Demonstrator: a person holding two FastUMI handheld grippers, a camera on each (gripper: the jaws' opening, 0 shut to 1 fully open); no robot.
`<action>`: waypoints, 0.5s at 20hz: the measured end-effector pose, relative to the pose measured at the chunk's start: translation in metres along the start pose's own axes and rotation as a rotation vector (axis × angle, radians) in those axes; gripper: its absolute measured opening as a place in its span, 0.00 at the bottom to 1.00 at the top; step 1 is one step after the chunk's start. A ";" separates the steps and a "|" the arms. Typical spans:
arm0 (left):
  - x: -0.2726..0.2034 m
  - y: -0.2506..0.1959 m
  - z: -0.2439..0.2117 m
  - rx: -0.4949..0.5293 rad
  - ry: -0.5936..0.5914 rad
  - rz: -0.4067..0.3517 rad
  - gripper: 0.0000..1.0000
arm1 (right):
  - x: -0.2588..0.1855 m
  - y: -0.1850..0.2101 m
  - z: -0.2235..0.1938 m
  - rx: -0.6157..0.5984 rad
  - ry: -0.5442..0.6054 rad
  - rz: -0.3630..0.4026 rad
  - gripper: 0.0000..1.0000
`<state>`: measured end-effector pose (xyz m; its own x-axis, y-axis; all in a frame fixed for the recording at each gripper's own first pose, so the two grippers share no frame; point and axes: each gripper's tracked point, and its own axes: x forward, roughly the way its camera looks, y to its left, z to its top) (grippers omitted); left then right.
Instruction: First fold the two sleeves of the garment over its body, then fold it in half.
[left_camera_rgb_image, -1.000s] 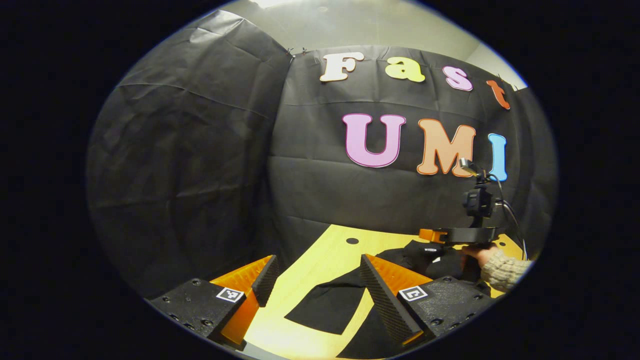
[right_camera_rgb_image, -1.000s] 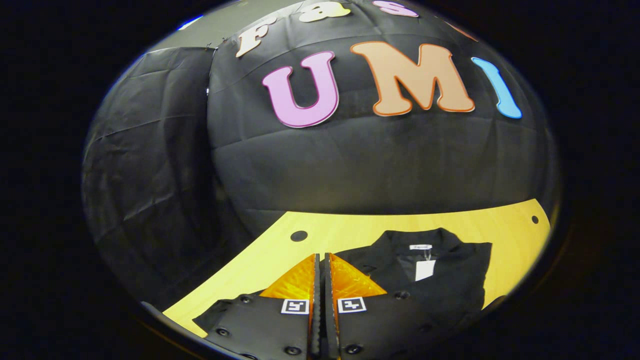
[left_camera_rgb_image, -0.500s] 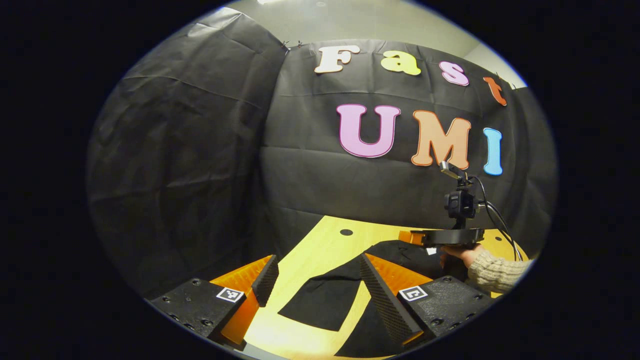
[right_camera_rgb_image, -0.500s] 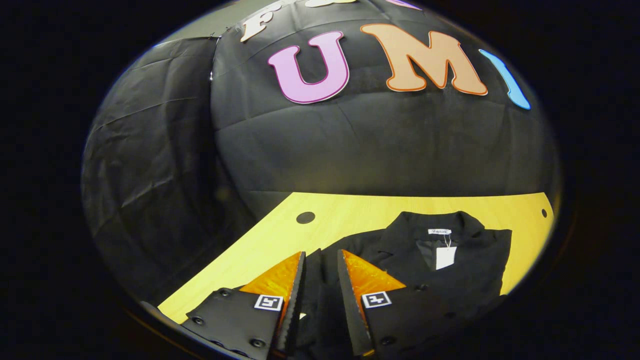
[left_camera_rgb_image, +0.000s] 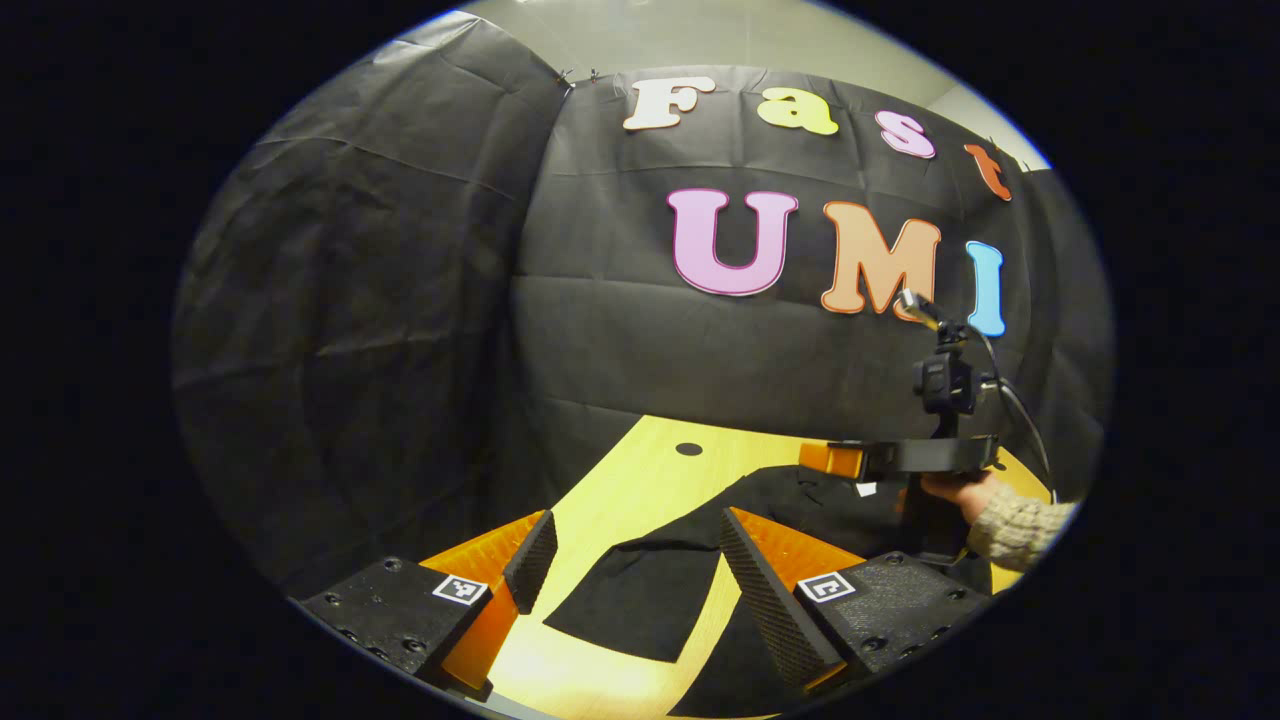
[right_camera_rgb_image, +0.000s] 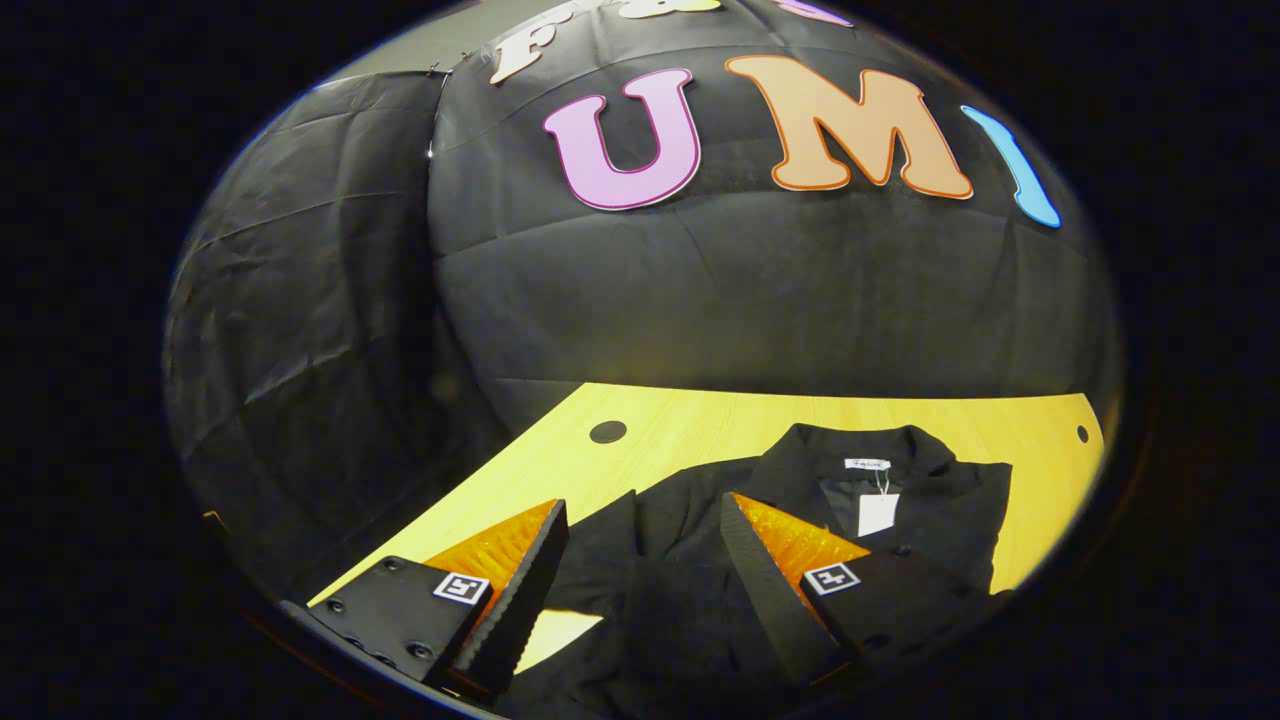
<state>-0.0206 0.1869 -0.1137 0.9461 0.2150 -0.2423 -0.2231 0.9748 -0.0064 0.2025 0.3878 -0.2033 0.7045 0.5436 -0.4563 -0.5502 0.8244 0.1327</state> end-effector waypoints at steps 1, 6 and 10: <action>0.003 0.001 -0.009 0.000 0.017 0.003 0.96 | -0.008 -0.005 0.003 -0.008 -0.012 -0.008 0.98; 0.022 0.002 -0.057 -0.015 0.101 0.008 0.96 | -0.061 -0.041 0.020 -0.032 -0.091 -0.071 0.93; 0.032 0.005 -0.101 0.002 0.192 0.029 0.96 | -0.116 -0.082 0.034 0.003 -0.171 -0.150 0.98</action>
<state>-0.0153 0.1929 -0.2191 0.8772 0.2280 -0.4226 -0.2491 0.9685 0.0055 0.1815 0.2628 -0.1311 0.8443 0.4333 -0.3153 -0.4323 0.8984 0.0772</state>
